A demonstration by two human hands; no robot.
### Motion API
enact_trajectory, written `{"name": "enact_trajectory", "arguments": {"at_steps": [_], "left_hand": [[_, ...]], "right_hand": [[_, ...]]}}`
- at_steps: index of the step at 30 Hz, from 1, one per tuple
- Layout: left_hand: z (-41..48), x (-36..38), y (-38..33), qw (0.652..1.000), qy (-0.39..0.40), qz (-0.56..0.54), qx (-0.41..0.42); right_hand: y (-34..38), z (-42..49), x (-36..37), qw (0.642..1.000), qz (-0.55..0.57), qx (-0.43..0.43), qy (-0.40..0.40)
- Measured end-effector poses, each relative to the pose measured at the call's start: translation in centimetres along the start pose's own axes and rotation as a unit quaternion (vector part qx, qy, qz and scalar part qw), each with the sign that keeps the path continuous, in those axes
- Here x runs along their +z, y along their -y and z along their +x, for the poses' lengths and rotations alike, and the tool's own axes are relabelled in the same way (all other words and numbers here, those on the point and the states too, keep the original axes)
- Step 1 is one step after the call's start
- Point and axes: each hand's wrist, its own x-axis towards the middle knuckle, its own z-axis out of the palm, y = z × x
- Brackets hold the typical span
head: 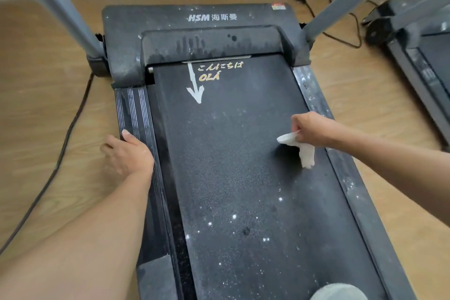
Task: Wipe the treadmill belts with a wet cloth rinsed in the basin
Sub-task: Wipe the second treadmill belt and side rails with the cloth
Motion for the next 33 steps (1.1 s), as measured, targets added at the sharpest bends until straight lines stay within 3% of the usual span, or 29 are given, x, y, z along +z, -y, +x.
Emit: {"name": "enact_trajectory", "arguments": {"at_steps": [3,6,8,11,13,16,18,20,22,25,29,33], "left_hand": [[-1.2,-1.0,-1.6,1.0,-0.011,0.022,0.001],[-4.5,-1.6,-5.2,0.984,0.018,-0.006,0.179],[-7.3,-2.0,-9.2,0.943,0.165,-0.097,0.273],[-12.4,-4.1,-15.2,0.839,0.43,-0.219,0.25],[-15.6,-4.9,-17.3,0.808,0.452,-0.239,0.292],[-18.2,-5.1,-17.8,0.815,0.421,-0.234,0.323],[-19.1,-4.9,-17.3,0.78,0.514,-0.243,0.263],[-20.1,-4.6,-16.6,0.732,0.594,-0.226,0.245],[-20.9,-4.3,-16.1,0.705,0.63,-0.198,0.259],[-21.6,-4.1,-16.2,0.694,0.646,-0.134,0.29],[-21.7,-3.7,-16.7,0.695,0.625,-0.092,0.343],[-22.0,-4.0,-17.2,0.708,0.601,-0.106,0.354]], "right_hand": [[1.6,-4.6,-5.6,0.993,0.101,-0.059,0.028],[2.0,-10.3,-9.5,0.94,0.322,-0.064,0.092],[1.8,-12.6,-10.5,0.914,0.392,-0.058,0.091],[1.5,-13.4,-8.7,0.883,0.464,-0.05,0.051],[1.4,-12.8,-5.9,0.832,0.554,-0.041,0.009],[1.4,-11.9,-1.3,0.719,0.693,-0.02,-0.045],[1.2,-12.2,0.9,0.645,0.763,0.003,-0.053],[0.9,-12.6,2.2,0.597,0.801,0.007,-0.048],[0.7,-12.9,2.9,0.587,0.809,0.003,-0.036],[0.2,-12.9,3.2,0.596,0.803,0.003,-0.021],[-0.3,-12.6,3.2,0.584,0.812,-0.009,0.003],[-0.7,-12.1,3.2,0.595,0.803,-0.01,-0.031]]}}
